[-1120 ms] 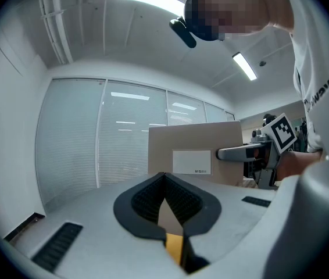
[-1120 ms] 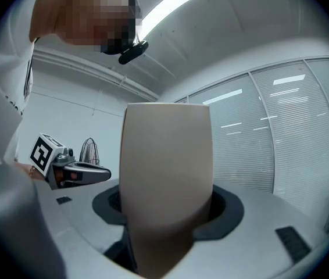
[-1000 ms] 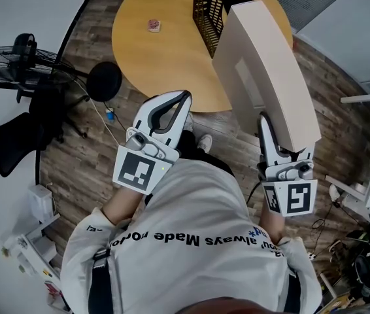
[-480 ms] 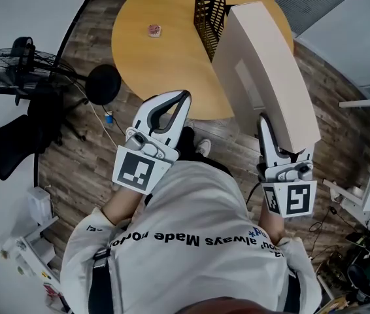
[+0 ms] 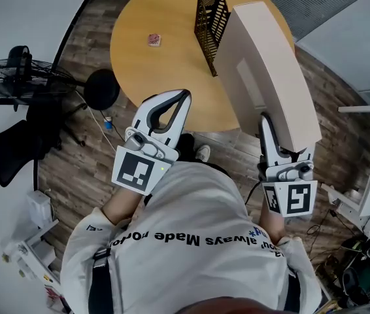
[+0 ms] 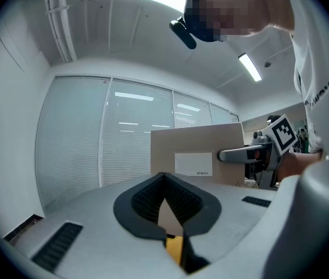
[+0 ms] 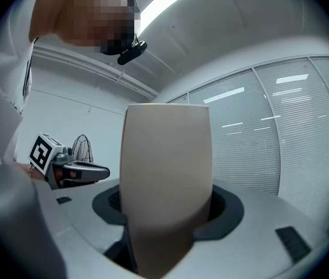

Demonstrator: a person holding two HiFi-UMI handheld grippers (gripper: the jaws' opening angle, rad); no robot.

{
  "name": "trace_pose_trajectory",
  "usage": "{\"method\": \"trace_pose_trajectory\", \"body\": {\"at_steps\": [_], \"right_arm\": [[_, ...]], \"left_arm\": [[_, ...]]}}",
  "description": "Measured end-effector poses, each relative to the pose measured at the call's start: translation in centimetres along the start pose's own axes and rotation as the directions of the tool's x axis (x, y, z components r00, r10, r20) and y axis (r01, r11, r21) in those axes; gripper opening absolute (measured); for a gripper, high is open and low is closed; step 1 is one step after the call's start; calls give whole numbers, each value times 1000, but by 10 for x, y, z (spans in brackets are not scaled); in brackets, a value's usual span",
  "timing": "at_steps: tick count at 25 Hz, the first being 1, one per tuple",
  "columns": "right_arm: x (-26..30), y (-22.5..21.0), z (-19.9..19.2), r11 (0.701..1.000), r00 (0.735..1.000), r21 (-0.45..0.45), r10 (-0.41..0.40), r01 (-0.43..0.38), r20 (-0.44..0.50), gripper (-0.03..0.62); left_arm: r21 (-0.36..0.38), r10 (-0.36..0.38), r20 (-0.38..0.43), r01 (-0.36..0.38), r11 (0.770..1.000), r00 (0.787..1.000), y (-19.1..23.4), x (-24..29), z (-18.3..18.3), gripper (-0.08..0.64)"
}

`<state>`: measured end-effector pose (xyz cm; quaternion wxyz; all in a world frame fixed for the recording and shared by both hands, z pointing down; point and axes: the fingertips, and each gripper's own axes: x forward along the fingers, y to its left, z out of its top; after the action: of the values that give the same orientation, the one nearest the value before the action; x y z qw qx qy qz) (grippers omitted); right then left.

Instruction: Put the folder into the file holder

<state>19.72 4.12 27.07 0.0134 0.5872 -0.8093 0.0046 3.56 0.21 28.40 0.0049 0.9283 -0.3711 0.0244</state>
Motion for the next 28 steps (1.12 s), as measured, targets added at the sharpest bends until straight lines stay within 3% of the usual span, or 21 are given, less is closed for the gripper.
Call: {"method": "trace_pose_trajectory", "body": {"at_steps": [28], "right_arm": [[122,-18,3,997,997,-37,-68,67,-25,285]], "left_arm": [[-19,-26,15,27,999,1000,111,66,2,25]]}}
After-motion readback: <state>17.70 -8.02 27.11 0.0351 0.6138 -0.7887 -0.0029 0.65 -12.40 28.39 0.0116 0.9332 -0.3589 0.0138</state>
